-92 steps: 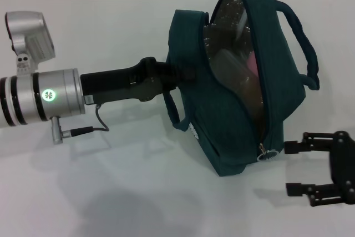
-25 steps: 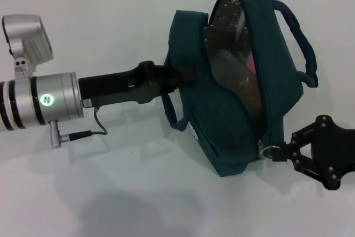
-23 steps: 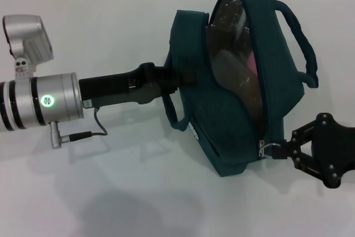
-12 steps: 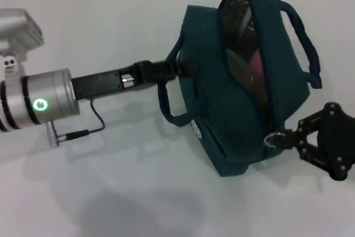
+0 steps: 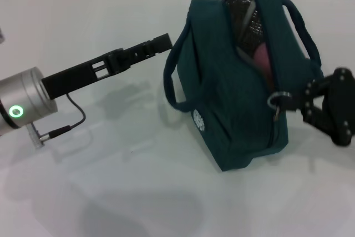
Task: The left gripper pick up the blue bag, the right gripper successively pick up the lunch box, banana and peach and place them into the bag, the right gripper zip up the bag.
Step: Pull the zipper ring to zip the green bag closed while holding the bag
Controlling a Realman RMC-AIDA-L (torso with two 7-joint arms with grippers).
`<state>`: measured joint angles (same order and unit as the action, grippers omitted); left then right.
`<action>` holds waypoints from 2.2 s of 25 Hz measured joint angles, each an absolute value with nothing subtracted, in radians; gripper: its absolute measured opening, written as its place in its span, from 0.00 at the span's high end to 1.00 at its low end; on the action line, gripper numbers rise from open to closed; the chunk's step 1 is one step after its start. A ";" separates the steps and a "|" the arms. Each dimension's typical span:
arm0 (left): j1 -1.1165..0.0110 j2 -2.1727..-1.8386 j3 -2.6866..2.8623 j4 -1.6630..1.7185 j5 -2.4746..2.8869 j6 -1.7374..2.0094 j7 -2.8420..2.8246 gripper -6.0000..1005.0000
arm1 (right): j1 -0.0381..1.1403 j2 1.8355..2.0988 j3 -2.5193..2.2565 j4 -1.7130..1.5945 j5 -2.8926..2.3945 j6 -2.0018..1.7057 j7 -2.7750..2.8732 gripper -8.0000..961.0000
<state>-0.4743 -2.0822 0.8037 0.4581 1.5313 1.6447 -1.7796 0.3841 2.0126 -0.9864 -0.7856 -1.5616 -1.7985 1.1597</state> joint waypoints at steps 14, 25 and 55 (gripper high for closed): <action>-0.411 -2.078 0.789 0.458 1.523 1.647 -1.724 0.11 | 0.491 2.009 -0.986 -0.815 -1.502 -1.673 1.219 0.99; -0.392 -2.074 0.788 0.459 1.521 1.670 -1.701 0.11 | 0.522 2.004 -0.961 -0.874 -1.501 -1.654 1.228 0.98; -0.424 -2.086 0.796 0.437 1.560 1.687 -1.628 0.11 | 0.645 2.013 -1.102 -0.807 -1.460 -1.490 1.324 0.98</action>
<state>-0.4243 -2.0860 0.7957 0.4372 1.5598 1.6871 -1.6282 0.6449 2.0131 -1.1019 -0.8070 -1.4597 -1.4900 1.3236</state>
